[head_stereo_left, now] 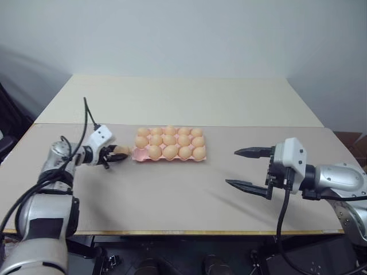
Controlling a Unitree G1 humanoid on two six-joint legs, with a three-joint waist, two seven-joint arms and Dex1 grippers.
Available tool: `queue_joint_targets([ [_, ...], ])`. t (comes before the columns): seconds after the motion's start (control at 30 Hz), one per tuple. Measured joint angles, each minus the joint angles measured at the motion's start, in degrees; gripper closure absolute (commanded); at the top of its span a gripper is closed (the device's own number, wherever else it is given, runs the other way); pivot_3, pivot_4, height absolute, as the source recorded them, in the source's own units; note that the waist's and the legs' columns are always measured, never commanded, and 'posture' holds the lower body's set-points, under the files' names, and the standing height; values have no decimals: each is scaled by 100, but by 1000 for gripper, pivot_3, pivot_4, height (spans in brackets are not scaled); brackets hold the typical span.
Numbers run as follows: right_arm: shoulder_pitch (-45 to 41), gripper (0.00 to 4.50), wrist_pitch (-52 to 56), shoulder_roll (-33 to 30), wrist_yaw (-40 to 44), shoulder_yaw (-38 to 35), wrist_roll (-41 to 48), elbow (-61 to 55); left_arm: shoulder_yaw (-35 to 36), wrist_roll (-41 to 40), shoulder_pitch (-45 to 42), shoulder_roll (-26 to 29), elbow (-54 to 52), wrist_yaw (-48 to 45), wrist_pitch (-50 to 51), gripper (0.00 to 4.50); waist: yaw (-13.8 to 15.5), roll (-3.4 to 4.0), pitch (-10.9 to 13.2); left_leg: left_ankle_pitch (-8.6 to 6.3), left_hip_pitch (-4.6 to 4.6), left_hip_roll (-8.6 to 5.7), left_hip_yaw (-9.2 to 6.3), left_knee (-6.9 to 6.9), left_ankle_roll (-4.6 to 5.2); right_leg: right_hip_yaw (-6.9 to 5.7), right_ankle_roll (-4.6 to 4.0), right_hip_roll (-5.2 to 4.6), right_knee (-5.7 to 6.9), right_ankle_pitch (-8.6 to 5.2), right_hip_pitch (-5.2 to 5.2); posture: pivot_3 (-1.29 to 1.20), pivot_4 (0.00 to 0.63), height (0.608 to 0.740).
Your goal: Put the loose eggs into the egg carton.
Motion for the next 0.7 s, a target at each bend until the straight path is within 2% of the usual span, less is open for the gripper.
queue_joint_targets([
  [0.1, 108, 0, 0, 0, -54, -83, 5, -37, 305, -273, -29, 304, -256, -487, 17, 2687, 36, 0, 0, 0, -3, 0, -2, 5, 0, -4, 1, -2, 0, 0, 2, 0, 150, 740],
  [0.17, 103, 0, 0, 1, -69, -82, 6, -39, 505, -542, -45, 282, -519, -769, 80, 2687, 99, 0, 0, 0, -3, 0, -3, 9, 0, -9, 1, -4, 1, -1, 6, 0, 150, 740],
  [0.33, 81, 0, 0, 2, -65, -80, 11, -37, 594, -995, 305, -103, -1486, -1304, 308, 2687, 140, 0, 0, 0, -5, 0, -5, 12, 0, -8, 1, -3, 0, -1, 4, 0, 150, 740],
  [0.57, -25, 0, 0, 2, -56, -78, 11, -18, 456, -1021, 523, -587, -1720, -1103, 504, 2687, 71, -1, 0, -1, -7, 0, -8, 15, 1, -7, 1, -2, 1, 0, 4, 0, 150, 740],
  [0.7, -19, 0, 0, 2, -65, -78, 11, -21, 328, -890, 485, -682, -1697, -887, 523, 1589, 45, -1, 1, -1, -10, 0, -10, 16, 1, -8, 2, -2, -1, 0, 4, 0, 150, 740],
])
